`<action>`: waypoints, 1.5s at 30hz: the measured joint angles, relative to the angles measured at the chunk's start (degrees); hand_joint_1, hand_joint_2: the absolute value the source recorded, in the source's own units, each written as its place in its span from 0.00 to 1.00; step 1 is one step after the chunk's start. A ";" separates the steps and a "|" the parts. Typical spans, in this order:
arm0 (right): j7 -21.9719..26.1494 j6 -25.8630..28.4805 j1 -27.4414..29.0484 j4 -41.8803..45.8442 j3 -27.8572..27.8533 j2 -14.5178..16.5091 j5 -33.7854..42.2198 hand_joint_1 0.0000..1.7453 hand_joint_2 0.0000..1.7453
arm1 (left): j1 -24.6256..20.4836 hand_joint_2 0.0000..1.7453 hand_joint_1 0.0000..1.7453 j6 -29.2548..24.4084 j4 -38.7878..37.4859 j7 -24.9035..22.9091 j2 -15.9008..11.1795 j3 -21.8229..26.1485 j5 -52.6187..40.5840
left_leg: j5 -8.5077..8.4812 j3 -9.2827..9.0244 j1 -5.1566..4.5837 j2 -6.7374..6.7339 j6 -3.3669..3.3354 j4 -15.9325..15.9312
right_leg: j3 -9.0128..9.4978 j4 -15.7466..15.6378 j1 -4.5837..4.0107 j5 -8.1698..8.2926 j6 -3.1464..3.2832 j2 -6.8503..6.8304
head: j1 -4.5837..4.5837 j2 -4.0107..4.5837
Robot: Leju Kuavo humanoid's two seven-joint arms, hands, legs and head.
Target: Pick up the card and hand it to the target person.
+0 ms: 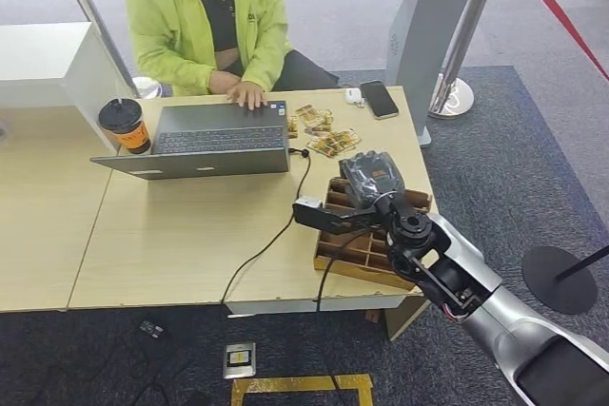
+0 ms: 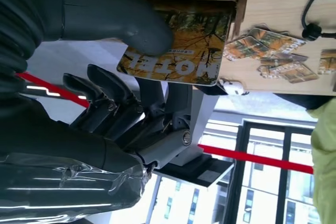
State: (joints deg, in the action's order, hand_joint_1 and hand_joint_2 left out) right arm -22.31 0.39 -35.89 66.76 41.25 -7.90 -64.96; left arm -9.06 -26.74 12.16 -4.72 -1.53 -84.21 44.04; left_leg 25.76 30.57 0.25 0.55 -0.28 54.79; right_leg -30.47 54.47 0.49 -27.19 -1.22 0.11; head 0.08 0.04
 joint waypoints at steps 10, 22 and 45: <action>-0.52 -4.34 -1.29 14.05 -1.75 -1.51 7.27 1.00 1.00 | 0.63 0.00 0.00 -0.61 0.00 0.39 -0.15 0.00 1.01 | 0.00 -0.01 0.00 -0.03 0.00 0.00 | -0.03 0.00 0.00 0.00 0.00 0.04 | 0.01 0.00; -2.38 -1.39 -5.19 23.71 -3.10 -2.86 7.75 1.00 1.00 | 0.74 0.00 0.00 -1.00 0.00 0.39 -0.14 0.00 1.04 | 0.00 -0.01 0.00 -0.04 0.00 0.00 | -0.01 0.00 0.00 0.00 0.00 0.03 | -0.01 0.00; -3.43 13.44 -18.87 -10.80 0.31 4.26 -2.70 0.86 1.00 | -1.80 0.00 0.00 0.75 -0.01 -1.73 0.91 -1.38 -2.51 | -0.01 0.04 0.00 0.10 0.01 0.00 | 0.03 0.02 0.00 0.00 0.00 -0.09 | 0.00 0.00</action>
